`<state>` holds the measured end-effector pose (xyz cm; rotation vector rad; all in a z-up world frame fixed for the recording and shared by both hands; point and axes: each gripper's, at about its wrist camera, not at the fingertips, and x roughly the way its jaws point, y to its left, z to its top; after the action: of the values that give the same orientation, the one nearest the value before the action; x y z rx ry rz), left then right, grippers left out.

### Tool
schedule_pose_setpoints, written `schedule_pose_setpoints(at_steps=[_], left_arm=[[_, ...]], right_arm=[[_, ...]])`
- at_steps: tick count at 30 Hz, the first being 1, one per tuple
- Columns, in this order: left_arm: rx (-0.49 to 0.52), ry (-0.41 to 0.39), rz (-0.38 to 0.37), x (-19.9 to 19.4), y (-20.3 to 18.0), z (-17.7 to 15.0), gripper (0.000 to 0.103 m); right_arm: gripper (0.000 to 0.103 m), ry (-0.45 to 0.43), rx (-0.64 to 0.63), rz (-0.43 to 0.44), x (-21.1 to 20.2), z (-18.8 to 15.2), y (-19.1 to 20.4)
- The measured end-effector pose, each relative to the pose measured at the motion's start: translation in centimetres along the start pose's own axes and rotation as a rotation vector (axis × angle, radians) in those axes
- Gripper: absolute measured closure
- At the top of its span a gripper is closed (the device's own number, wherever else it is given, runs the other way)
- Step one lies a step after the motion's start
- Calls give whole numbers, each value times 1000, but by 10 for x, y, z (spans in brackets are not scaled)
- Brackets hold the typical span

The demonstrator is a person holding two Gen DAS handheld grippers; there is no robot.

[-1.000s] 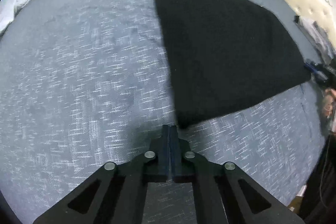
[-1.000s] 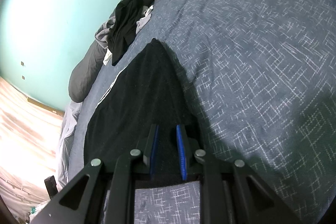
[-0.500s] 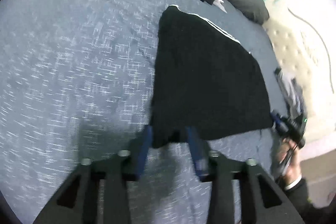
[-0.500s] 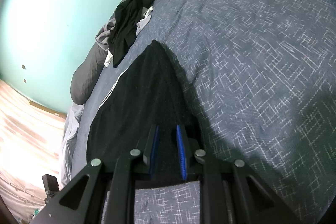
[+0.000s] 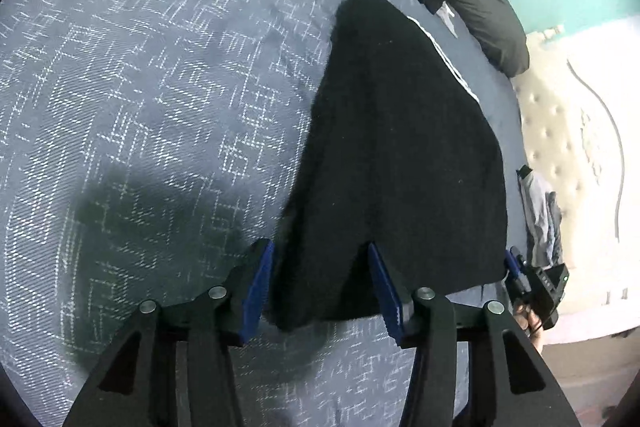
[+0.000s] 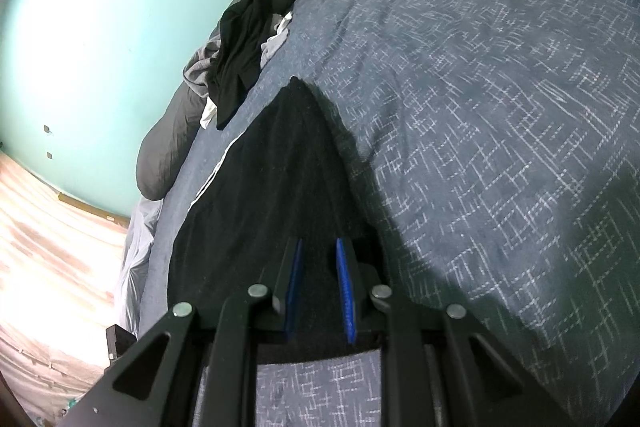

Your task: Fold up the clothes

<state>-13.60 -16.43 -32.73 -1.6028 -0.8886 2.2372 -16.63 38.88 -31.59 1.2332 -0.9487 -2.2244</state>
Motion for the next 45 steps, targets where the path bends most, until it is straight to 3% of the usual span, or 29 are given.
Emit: schedule_pose_setpoints(at_steps=[2, 6, 9, 17, 25, 35, 42, 45], left_arm=[[-3, -6, 1, 1, -2, 0, 54], [19, -19, 32, 5, -11, 2, 77], [24, -33, 31, 3, -15, 4, 85], [65, -72, 34, -14, -38, 6, 89], [130, -100, 7, -22, -89, 13, 91], [284, -97, -38, -6, -202, 28, 91], [407, -77, -109, 31, -306, 27, 91], [466, -47, -149, 58, -346, 10, 91]], right_arm=[[86, 0, -1, -1, 0, 1, 0], [86, -3, 3, 1, -1, 1, -1], [86, -5, 9, 3, -2, 1, -2], [86, -8, 34, 15, -5, 2, -6], [86, -19, 64, 29, -9, 4, -10], [84, -28, 89, 53, -16, 6, -15], [82, -38, 104, 75, -24, 12, -21], [82, -44, 108, 81, -29, 16, -25]])
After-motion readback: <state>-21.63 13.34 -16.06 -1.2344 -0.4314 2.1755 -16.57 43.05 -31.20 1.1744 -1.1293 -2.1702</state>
